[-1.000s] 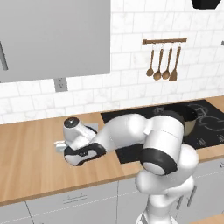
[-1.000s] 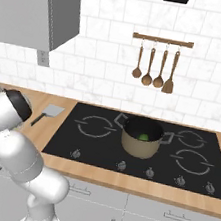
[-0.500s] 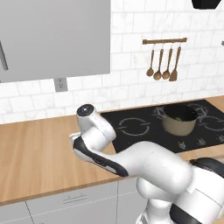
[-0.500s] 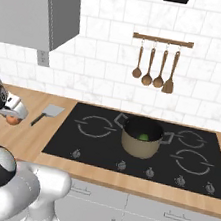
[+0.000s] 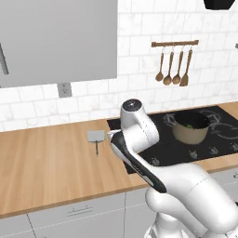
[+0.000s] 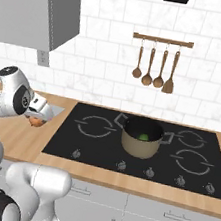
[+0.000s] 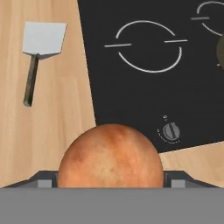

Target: Put the onion and avocado in the pot. Retrieve the spatula and lightly stir the vegetables in the pot.

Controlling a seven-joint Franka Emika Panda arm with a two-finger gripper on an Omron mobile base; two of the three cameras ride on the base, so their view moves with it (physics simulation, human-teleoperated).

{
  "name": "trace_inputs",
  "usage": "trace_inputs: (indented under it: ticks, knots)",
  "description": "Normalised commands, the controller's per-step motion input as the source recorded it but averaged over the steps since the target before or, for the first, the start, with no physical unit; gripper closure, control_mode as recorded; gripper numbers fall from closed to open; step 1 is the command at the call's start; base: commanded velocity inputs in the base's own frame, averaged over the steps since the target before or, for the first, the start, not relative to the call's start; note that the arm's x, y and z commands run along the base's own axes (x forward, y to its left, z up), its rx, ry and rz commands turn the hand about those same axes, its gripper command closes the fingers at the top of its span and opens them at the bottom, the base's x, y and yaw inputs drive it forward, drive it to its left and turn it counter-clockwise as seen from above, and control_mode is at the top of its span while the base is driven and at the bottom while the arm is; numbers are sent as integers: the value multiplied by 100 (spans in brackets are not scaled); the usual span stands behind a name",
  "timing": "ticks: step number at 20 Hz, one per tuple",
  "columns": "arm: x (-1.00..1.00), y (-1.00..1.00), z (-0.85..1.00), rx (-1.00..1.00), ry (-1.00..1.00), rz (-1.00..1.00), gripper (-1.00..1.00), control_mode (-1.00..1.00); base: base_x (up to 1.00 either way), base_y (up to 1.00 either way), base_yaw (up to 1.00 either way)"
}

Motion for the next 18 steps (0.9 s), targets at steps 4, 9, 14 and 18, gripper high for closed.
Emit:
trace_inputs:
  ticks: [4,9,14,18]
  knots:
    - [0,-100,31,0,5,-8,100,-100,0,0,0]
    - [1,-100,29,-1,8,-9,100,-100,0,0,0]
    - [11,-100,20,-4,11,-12,100,-100,0,0,0]
    - [16,-100,19,0,19,-15,100,-100,0,0,0]
